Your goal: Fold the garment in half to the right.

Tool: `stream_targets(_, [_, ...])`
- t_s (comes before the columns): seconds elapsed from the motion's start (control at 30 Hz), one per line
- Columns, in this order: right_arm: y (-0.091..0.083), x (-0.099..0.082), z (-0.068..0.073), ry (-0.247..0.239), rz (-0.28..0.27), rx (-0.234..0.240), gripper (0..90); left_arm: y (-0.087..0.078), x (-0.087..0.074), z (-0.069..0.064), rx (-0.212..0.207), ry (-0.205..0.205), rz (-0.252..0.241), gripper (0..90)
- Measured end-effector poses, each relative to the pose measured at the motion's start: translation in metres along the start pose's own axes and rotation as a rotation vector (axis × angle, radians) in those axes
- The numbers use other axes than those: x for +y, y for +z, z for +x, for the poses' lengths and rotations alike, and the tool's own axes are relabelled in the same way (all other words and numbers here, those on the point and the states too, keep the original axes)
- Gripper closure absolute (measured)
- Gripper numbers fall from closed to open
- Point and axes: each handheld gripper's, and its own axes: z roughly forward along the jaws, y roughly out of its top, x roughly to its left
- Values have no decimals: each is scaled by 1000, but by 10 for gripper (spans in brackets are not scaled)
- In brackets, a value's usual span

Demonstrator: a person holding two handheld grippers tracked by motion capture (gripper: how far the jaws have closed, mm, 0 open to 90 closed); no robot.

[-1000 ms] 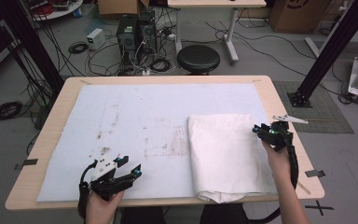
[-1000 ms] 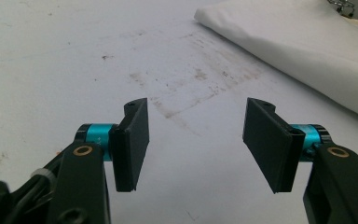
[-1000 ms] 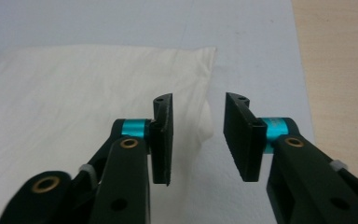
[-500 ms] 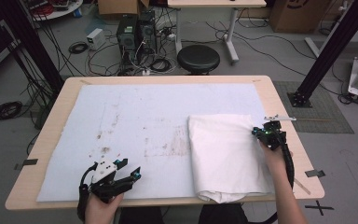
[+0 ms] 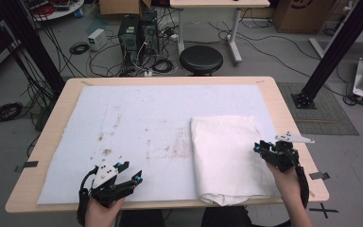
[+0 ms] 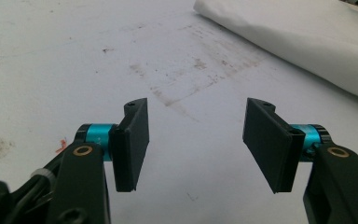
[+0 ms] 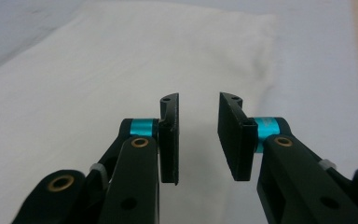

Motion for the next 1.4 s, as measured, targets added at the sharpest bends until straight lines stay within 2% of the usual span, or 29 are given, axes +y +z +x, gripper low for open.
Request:
stream_targets(0.1, [-6, -8, 17, -76, 3, 69, 704, 1, 1, 1, -14, 8, 3, 349])
stream_targets(0.17, [-5, -13, 22, -131, 35, 68, 708, 2, 2, 2, -8, 17, -2, 326])
stream_targets(0.33, [-2, -27, 14, -142, 130, 29, 722, 4, 2, 7, -10, -3, 8, 327])
stream_targets(0.4, [-2, -29, 11, -136, 129, 30, 709, 4, 2, 9, -15, -18, 12, 327])
stream_targets(0.43, [-5, -29, 8, -125, 124, 29, 690, 3, 1, 15, -36, -27, -1, 327])
stream_targets(0.47, [-13, -27, 2, -94, 87, 5, 619, 3, 0, 17, -51, -27, -14, 333])
stream_targets(0.53, [-24, -23, -5, -47, 30, 1, 580, 1, 0, 21, -57, -21, -47, 336])
stream_targets(0.6, [-34, -19, -10, -8, -26, -1, 502, -2, 2, 24, -59, -9, -92, 335])
stream_targets(0.7, [-47, -18, -17, 23, -109, -9, 426, -7, 2, 27, -45, 39, -214, 326])
stream_targets(0.77, [-53, -19, -20, 24, -144, 6, 416, -9, 3, 27, -33, 81, -255, 316])
stream_targets(0.8, [-56, -19, -22, 15, -157, 14, 408, -9, 3, 27, -42, 84, -260, 316])
stream_targets(0.83, [-57, -18, -23, 14, -165, 14, 398, -8, 4, 27, -55, 83, -244, 315])
stream_targets(0.93, [-61, -18, -26, 14, -205, 23, 311, -6, 5, 26, -32, 116, -190, 281])
stream_targets(1.0, [-62, -18, -27, 14, -221, 32, 278, -5, 4, 28, -36, 118, -173, 280])
stream_targets(1.1, [-59, -17, -28, 13, -206, 36, 254, -7, 3, 31, -50, 100, -175, 279])
stream_targets(1.23, [-57, -16, -27, 7, -190, 42, 218, -11, 5, 33, -32, 143, -188, 279])
stream_targets(1.3, [-58, -15, -26, -1, -189, 41, 214, -13, 6, 34, -34, 151, -188, 279])
stream_targets(1.4, [-58, -15, -26, -19, -182, 32, 209, -13, 5, 37, -41, 130, -187, 279])
